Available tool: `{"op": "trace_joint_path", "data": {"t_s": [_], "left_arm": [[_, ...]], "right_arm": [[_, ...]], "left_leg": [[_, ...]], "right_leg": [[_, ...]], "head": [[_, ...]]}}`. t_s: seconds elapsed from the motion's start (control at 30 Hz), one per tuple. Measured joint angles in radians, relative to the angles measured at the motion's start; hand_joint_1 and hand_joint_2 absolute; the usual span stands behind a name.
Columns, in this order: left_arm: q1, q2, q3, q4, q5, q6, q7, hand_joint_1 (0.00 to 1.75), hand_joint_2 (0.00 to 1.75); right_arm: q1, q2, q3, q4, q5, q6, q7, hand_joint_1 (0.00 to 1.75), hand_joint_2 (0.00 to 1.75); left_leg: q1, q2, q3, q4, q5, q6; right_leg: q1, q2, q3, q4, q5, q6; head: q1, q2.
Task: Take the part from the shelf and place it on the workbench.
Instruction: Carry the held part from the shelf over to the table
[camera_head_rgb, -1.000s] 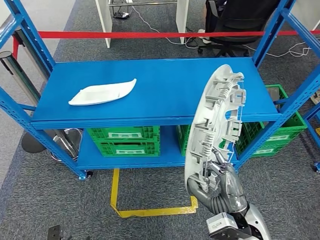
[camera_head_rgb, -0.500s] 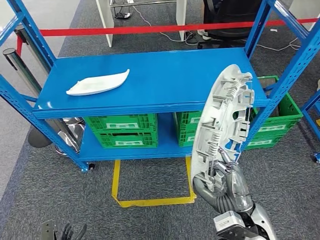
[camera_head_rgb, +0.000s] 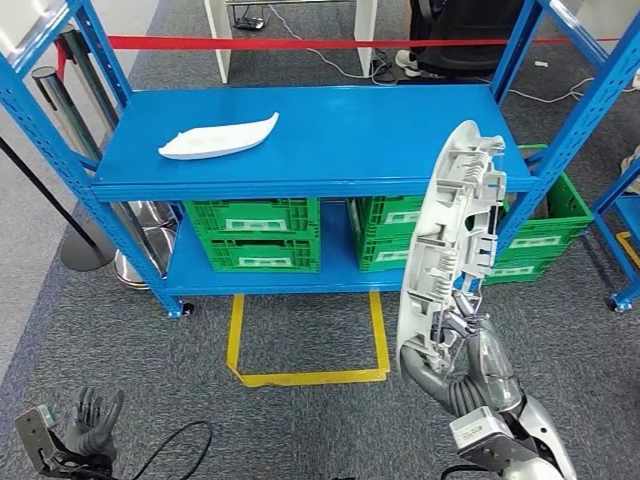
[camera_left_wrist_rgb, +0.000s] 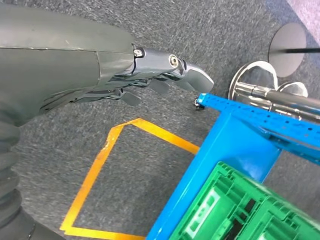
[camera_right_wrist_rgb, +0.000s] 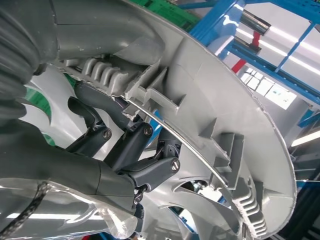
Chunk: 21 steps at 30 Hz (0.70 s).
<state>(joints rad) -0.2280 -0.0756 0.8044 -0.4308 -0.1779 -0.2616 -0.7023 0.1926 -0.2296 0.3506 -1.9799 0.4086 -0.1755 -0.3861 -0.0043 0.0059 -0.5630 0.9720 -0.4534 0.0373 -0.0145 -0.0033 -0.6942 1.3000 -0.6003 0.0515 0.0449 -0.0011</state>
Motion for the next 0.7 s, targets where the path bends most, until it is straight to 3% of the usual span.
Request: {"op": "trace_joint_path", "data": {"t_s": [0.03, 0.07, 0.1, 0.17, 0.2, 0.27, 0.3, 0.37, 0.43, 0.47, 0.5, 0.53, 0.6, 0.67, 0.7], "left_arm": [[0.003, 0.000, -0.006, -0.011, 0.013, -0.006, 0.000, 0.00, 1.75], [0.008, -0.001, -0.014, -0.030, 0.035, -0.016, 0.000, 0.00, 1.75], [0.014, -0.002, -0.025, -0.056, 0.062, -0.027, 0.000, 0.00, 1.75], [0.028, -0.007, -0.052, -0.128, 0.127, -0.053, 0.000, 0.00, 1.75], [0.033, -0.009, -0.066, -0.168, 0.158, -0.066, -0.001, 0.00, 1.75], [0.045, -0.012, -0.091, -0.250, 0.207, -0.092, -0.001, 0.00, 1.75], [0.052, -0.014, -0.103, -0.291, 0.224, -0.107, -0.001, 0.00, 1.75], [0.066, -0.020, -0.124, -0.370, 0.250, -0.136, -0.001, 0.00, 1.75], [0.077, -0.029, -0.144, -0.439, 0.267, -0.161, -0.001, 0.00, 1.75], [0.082, -0.034, -0.153, -0.469, 0.271, -0.171, -0.002, 0.00, 1.75], [0.087, -0.039, -0.162, -0.497, 0.274, -0.180, -0.002, 0.00, 1.75], [0.092, -0.044, -0.170, -0.522, 0.276, -0.187, -0.001, 0.00, 1.75], [0.100, -0.052, -0.187, -0.568, 0.275, -0.195, -0.001, 0.00, 1.75], [0.104, -0.058, -0.201, -0.606, 0.274, -0.198, -0.002, 0.00, 1.75], [0.105, -0.060, -0.208, -0.620, 0.274, -0.197, -0.002, 0.00, 1.75]], "right_arm": [[0.000, 0.000, -0.001, 0.000, 0.000, 0.000, 0.000, 1.75, 1.75], [-0.001, 0.000, -0.003, 0.000, 0.000, 0.002, 0.000, 1.75, 1.75], [-0.002, 0.000, -0.005, 0.000, 0.000, 0.004, -0.001, 1.75, 1.75], [-0.007, 0.000, -0.009, -0.002, -0.001, 0.012, -0.002, 1.75, 1.75], [-0.010, 0.000, -0.011, -0.002, -0.003, 0.017, -0.003, 1.75, 1.75], [-0.014, 0.001, -0.013, -0.003, -0.004, 0.027, -0.004, 1.75, 1.75], [-0.015, 0.002, -0.014, -0.003, -0.004, 0.032, -0.004, 1.75, 1.75], [-0.019, 0.006, -0.016, -0.003, -0.003, 0.039, -0.004, 1.75, 1.75], [-0.025, 0.010, -0.018, -0.002, -0.003, 0.044, -0.003, 1.75, 1.75], [-0.027, 0.011, -0.019, -0.002, -0.003, 0.046, -0.002, 1.75, 1.75], [-0.029, 0.013, -0.019, -0.002, -0.003, 0.049, -0.001, 1.75, 1.75], [-0.030, 0.015, -0.020, -0.002, -0.004, 0.051, 0.000, 1.75, 1.75], [-0.031, 0.018, -0.022, -0.002, -0.005, 0.056, 0.002, 1.75, 1.75], [-0.035, 0.020, -0.025, -0.002, -0.008, 0.061, 0.004, 1.75, 1.75], [-0.038, 0.022, -0.026, -0.001, -0.009, 0.064, 0.004, 1.75, 1.75]], "left_leg": [[0.001, 0.000, -0.018, 0.007, 0.009, -0.003], [0.002, 0.001, -0.034, 0.015, 0.016, -0.006], [0.001, 0.000, -0.049, 0.025, 0.021, -0.011], [-0.001, 0.000, -0.071, 0.044, 0.032, -0.022], [-0.002, 0.000, -0.080, 0.049, 0.041, -0.026], [-0.001, -0.002, -0.096, 0.052, 0.056, -0.035], [0.000, -0.002, -0.103, 0.059, 0.045, -0.040], [0.004, -0.004, -0.124, 0.124, -0.030, -0.051], [0.006, -0.004, -0.148, 0.248, -0.118, -0.058], [0.006, -0.004, -0.153, 0.300, -0.137, -0.059], [0.007, -0.004, -0.146, 0.323, -0.133, -0.058], [0.007, -0.004, -0.125, 0.312, -0.114, -0.055], [0.004, -0.006, -0.041, 0.197, -0.068, -0.042], [-0.001, -0.008, 0.034, 0.071, -0.060, -0.028], [-0.005, -0.008, 0.050, 0.038, -0.064, -0.023]], "right_leg": [[-0.001, 0.000, 0.024, -0.008, 0.030, 0.002], [-0.003, 0.000, 0.065, -0.052, 0.060, 0.003], [-0.004, 0.000, 0.118, -0.120, 0.069, 0.004], [-0.003, 0.002, 0.210, -0.255, 0.044, -0.002], [-0.001, 0.003, 0.230, -0.292, 0.028, -0.008], [0.000, 0.003, 0.220, -0.304, 0.030, -0.025], [-0.001, 0.001, 0.210, -0.303, 0.039, -0.035], [-0.003, -0.002, 0.189, -0.302, 0.059, -0.052], [-0.001, -0.004, 0.166, -0.299, 0.077, -0.060], [0.000, -0.004, 0.154, -0.296, 0.084, -0.060], [0.001, -0.004, 0.141, -0.292, 0.091, -0.060], [0.002, -0.003, 0.129, -0.288, 0.097, -0.060], [0.005, -0.002, 0.112, -0.283, 0.108, -0.059], [0.007, -0.002, 0.100, -0.283, 0.119, -0.051], [0.006, -0.003, 0.095, -0.284, 0.127, -0.045]], "head": [[0.000, 0.000], [0.000, 0.000], [0.000, 0.000], [0.000, 0.000], [0.000, 0.000], [0.001, 0.000], [0.000, 0.000], [-0.003, 0.000], [-0.006, 0.000], [-0.006, 0.000], [-0.006, 0.000], [-0.006, 0.000], [-0.006, 0.000], [-0.005, 0.000], [-0.005, 0.000]]}}
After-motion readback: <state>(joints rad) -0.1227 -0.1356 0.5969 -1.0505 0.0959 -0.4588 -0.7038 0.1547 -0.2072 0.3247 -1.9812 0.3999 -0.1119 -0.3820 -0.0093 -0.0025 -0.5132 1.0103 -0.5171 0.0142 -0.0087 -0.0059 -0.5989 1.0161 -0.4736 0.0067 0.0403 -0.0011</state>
